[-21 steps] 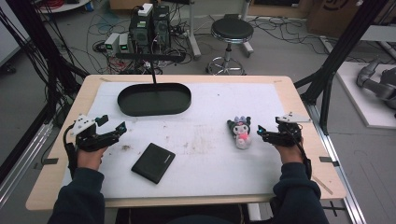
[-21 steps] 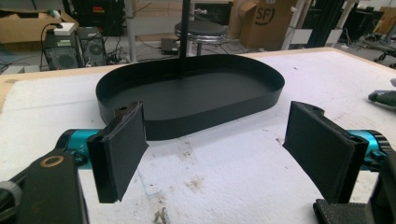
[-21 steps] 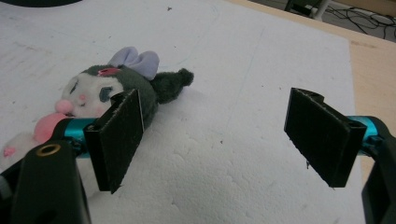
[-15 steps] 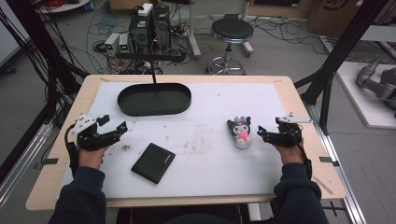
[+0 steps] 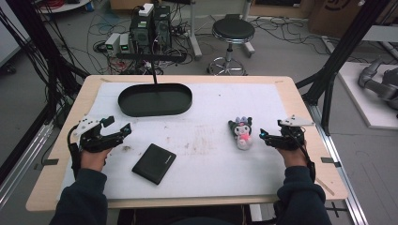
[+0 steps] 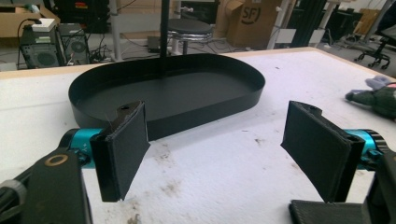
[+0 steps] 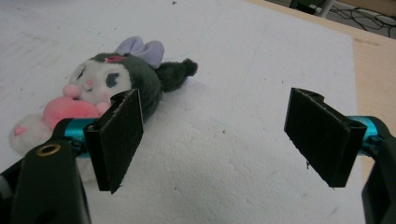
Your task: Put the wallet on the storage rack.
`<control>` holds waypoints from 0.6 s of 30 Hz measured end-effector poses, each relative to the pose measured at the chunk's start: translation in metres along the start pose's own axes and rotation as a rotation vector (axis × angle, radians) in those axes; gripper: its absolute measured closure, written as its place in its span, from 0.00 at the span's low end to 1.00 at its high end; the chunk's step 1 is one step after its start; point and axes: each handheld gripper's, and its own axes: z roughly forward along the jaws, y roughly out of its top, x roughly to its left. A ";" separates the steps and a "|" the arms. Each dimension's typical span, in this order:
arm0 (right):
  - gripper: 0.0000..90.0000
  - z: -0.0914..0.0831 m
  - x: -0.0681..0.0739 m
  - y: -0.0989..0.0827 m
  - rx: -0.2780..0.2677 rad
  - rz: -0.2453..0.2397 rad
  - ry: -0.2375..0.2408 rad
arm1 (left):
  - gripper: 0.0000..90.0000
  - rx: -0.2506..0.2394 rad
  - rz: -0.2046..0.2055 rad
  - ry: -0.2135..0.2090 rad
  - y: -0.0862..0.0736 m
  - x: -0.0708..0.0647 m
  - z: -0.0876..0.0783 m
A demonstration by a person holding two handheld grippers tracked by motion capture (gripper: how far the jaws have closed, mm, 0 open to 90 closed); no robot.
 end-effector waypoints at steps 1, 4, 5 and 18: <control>0.22 -0.002 0.000 -0.001 0.004 -0.004 -0.002 | 0.25 0.026 -0.015 -0.039 -0.001 -0.001 -0.002; 0.22 -0.003 0.003 -0.001 0.005 -0.014 0.005 | 0.25 0.038 -0.034 -0.085 -0.001 -0.007 -0.005; 0.22 -0.003 0.005 -0.001 0.010 -0.025 0.005 | 0.25 0.042 -0.026 -0.092 -0.001 -0.011 -0.006; 0.22 0.010 0.011 0.011 -0.003 -0.051 0.013 | 0.52 0.309 -0.007 -0.309 -0.032 -0.037 0.004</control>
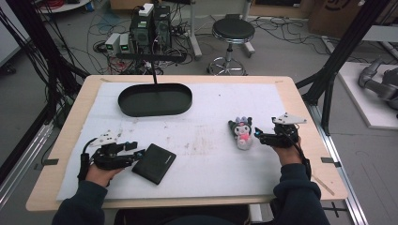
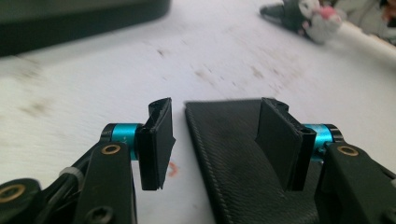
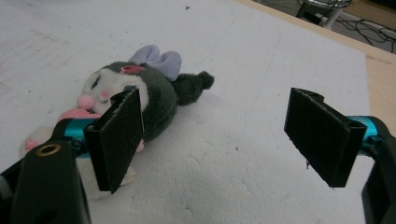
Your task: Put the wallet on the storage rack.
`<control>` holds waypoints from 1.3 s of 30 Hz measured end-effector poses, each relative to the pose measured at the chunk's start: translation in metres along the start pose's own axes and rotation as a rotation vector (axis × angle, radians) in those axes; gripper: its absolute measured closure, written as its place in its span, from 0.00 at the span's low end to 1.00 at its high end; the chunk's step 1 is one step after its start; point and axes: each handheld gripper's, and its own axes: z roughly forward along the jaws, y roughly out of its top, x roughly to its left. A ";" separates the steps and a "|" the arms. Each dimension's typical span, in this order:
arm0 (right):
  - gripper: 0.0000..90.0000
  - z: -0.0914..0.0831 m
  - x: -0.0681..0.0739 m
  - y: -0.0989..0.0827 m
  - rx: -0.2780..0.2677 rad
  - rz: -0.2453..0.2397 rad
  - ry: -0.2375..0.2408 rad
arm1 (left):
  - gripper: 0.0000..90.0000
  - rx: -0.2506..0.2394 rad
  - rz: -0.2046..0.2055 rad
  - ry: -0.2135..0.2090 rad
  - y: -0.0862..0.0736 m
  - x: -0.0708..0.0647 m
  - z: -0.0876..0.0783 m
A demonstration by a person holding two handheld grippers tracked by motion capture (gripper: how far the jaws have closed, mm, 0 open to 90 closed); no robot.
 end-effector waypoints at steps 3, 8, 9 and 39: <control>0.22 -0.002 0.001 0.000 0.001 -0.008 0.004 | 0.54 0.046 -0.009 -0.016 -0.001 -0.001 0.009; 0.22 -0.009 0.000 -0.003 -0.012 0.000 0.003 | 0.51 0.153 -0.043 -0.019 -0.007 0.003 0.022; 0.22 -0.009 0.000 -0.003 -0.012 0.000 0.003 | 0.51 0.153 -0.043 -0.019 -0.007 0.003 0.022; 0.22 -0.010 -0.002 -0.007 -0.002 0.013 -0.003 | 0.96 -0.199 0.004 0.239 0.041 0.024 -0.047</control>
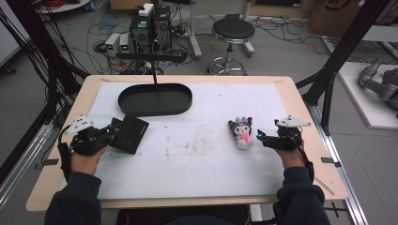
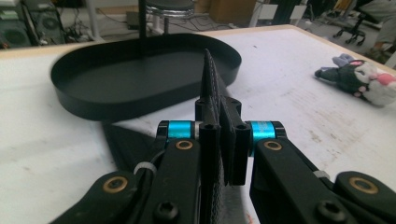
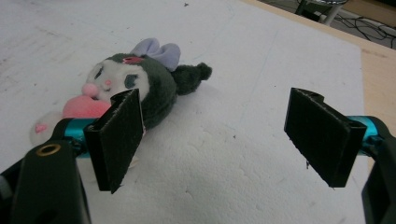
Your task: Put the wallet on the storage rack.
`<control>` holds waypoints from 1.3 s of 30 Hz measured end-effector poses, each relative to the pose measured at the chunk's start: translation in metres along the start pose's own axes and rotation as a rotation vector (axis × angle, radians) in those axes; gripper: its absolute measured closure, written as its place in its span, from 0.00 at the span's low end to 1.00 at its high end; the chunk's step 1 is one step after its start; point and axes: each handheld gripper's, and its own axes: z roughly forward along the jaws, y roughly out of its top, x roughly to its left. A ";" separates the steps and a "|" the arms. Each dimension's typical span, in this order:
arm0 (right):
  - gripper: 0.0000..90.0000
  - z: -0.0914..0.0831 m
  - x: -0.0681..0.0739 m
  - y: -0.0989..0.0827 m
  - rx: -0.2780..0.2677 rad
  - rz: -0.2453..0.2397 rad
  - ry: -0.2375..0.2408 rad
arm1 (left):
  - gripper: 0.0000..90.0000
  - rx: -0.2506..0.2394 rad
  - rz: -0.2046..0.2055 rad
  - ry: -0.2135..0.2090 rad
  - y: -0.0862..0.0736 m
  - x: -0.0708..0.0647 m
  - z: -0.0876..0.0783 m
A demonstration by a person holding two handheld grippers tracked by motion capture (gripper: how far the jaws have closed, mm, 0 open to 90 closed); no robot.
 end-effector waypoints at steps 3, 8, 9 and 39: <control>0.22 0.000 0.000 -0.001 0.003 -0.002 0.004 | 0.96 0.021 0.025 -0.039 0.003 -0.011 0.010; 0.22 -0.002 0.000 -0.001 0.001 -0.003 0.003 | 0.96 0.062 0.051 -0.091 0.008 -0.026 0.023; 0.22 -0.002 0.000 -0.001 0.002 -0.002 0.004 | 0.96 0.076 0.056 -0.094 0.009 -0.027 0.027; 0.22 0.001 0.002 0.000 0.007 -0.008 0.009 | 0.32 -0.112 0.103 0.013 0.016 -0.047 0.042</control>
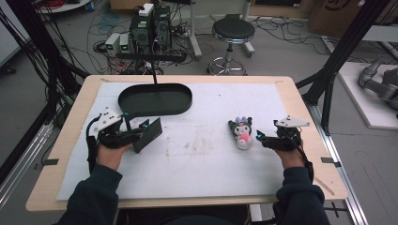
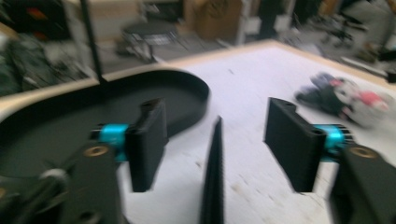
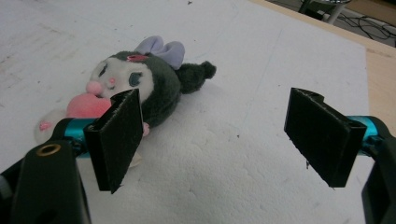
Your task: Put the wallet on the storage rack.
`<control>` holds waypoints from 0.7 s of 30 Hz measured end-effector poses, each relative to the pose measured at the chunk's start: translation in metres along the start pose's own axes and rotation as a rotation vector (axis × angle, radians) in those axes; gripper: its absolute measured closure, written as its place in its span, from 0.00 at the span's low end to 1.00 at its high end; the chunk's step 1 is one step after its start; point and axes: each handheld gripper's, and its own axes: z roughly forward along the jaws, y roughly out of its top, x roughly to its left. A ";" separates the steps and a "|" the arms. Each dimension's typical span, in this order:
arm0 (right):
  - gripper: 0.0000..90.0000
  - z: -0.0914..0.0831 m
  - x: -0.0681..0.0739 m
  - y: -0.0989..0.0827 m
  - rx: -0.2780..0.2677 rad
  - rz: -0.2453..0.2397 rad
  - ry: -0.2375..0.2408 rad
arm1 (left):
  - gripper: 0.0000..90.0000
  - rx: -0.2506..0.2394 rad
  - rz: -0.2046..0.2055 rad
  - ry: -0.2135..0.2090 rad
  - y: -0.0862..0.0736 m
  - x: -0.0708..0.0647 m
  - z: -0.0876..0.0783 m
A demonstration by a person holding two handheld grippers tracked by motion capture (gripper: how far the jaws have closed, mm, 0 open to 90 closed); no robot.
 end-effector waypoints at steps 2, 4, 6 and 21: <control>0.22 0.000 -0.001 -0.001 0.001 0.000 0.001 | 0.26 -0.015 0.016 0.099 -0.005 0.000 -0.008; 0.22 0.000 -0.001 -0.001 0.003 0.001 0.002 | 0.24 -0.010 0.013 0.119 -0.007 0.000 -0.010; 0.22 0.000 -0.001 -0.001 0.001 0.001 0.001 | 0.20 0.011 0.002 0.154 -0.014 0.000 -0.010; 0.22 0.002 0.000 -0.001 0.010 -0.005 0.005 | 0.44 0.175 -0.096 0.147 -0.044 0.009 0.007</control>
